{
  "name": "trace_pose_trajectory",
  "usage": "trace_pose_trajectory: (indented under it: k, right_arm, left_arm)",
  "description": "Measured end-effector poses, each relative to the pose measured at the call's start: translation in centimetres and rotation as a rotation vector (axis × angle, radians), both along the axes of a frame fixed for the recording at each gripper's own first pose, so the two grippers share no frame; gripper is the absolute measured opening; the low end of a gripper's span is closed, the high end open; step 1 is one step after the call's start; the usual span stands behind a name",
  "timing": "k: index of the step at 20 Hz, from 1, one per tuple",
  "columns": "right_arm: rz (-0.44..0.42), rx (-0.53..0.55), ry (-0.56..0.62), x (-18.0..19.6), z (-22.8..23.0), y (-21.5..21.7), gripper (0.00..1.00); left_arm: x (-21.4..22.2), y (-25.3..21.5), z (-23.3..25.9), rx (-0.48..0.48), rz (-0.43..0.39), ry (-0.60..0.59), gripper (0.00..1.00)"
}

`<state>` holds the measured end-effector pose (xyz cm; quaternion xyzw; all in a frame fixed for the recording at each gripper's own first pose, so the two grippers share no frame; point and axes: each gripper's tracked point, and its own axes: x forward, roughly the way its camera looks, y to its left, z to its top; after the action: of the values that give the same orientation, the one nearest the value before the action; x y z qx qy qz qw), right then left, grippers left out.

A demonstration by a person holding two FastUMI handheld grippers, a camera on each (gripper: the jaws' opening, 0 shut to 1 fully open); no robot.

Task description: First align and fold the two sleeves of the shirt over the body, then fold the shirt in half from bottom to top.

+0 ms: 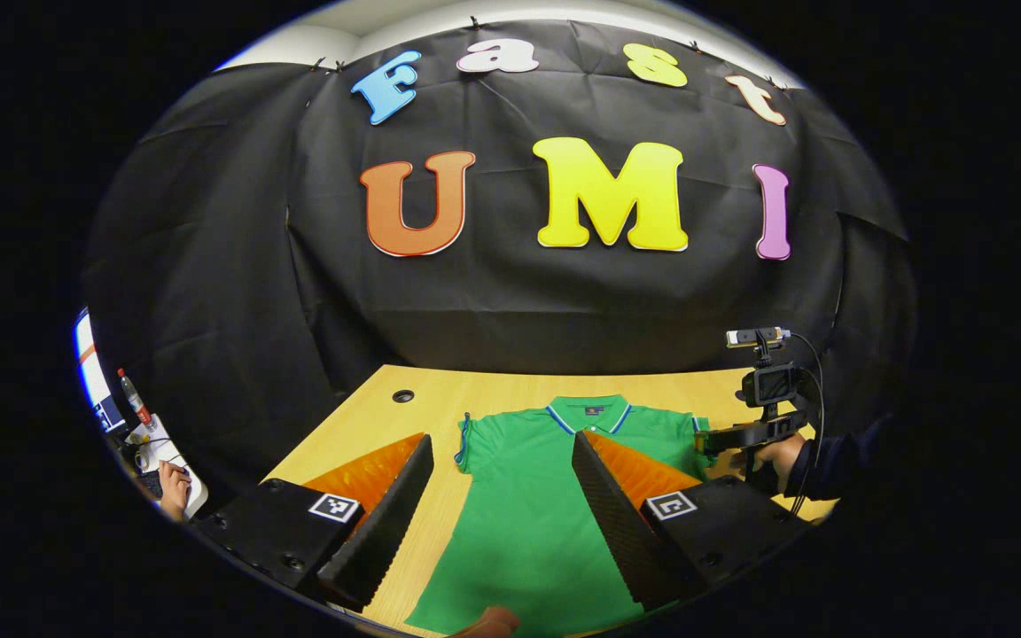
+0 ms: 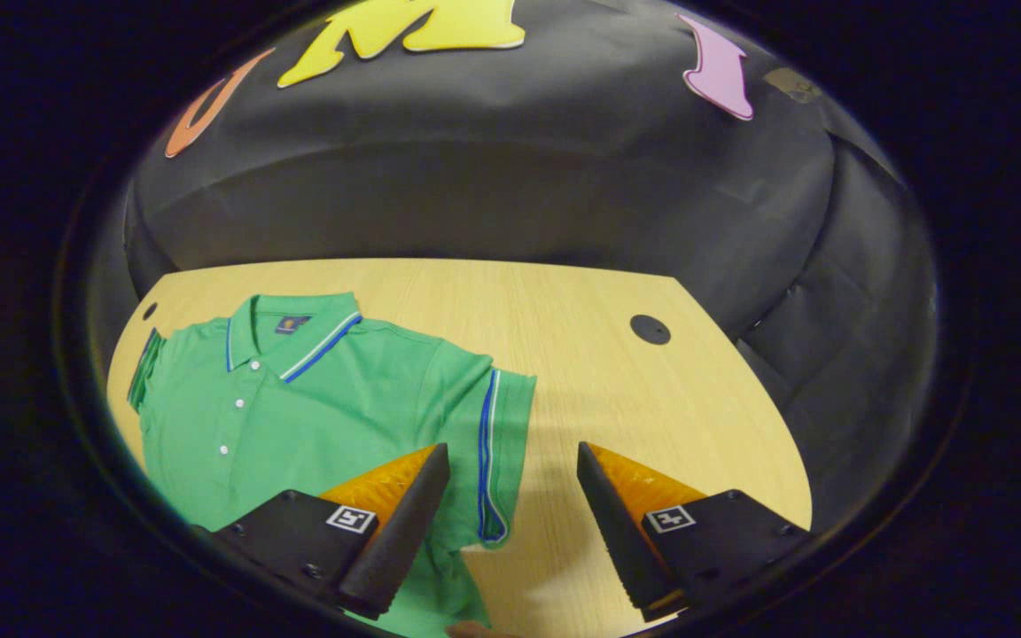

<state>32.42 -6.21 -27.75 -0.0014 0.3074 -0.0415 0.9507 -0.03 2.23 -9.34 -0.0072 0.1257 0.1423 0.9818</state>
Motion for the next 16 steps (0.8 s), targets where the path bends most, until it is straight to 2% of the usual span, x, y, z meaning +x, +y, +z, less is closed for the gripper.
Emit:
trace_pose_trajectory:
  k: [4, 8, 10, 11, 12, 13, 15, 16]
  right_arm:
    - [-0.003, -0.036, 0.048, 1.0, -1.7, -0.7, 0.93]
    - [-0.007, -0.022, 0.042, 1.6, -1.7, -1.0, 0.83]
    - [0.001, 0.009, 0.052, 1.6, -2.0, -0.6, 0.68]
    - [0.007, 0.031, 0.053, 1.6, -2.1, -0.4, 0.55]
    - [0.008, 0.043, 0.057, 1.5, -2.1, -0.2, 0.51]
    - [0.016, 0.054, 0.049, 1.6, -2.1, -0.1, 0.38]
    - [0.016, 0.063, 0.053, 1.6, -2.1, 0.1, 0.23]
    - [0.03, 0.075, 0.053, 1.7, -2.1, 0.4, 0.24]
  left_arm:
    - [-0.6, 0.1, -0.9, -0.011, 0.031, 0.023, 1.0]
    - [-0.7, -0.4, -1.4, 0.015, 0.025, 0.046, 1.0]
    - [-0.6, -1.0, -1.7, 0.006, 0.016, 0.053, 1.0]
    - [-0.6, -1.2, -1.9, 0.004, 0.016, 0.059, 1.0]
    - [-0.5, -1.3, -2.1, 0.001, 0.014, 0.064, 1.0]
    - [-0.6, -1.4, -2.2, -0.001, 0.013, 0.069, 1.0]
    - [-0.7, -1.5, -2.1, -0.002, 0.018, 0.078, 1.0]
    - [-0.7, -1.5, -2.3, -0.003, 0.019, 0.081, 1.0]
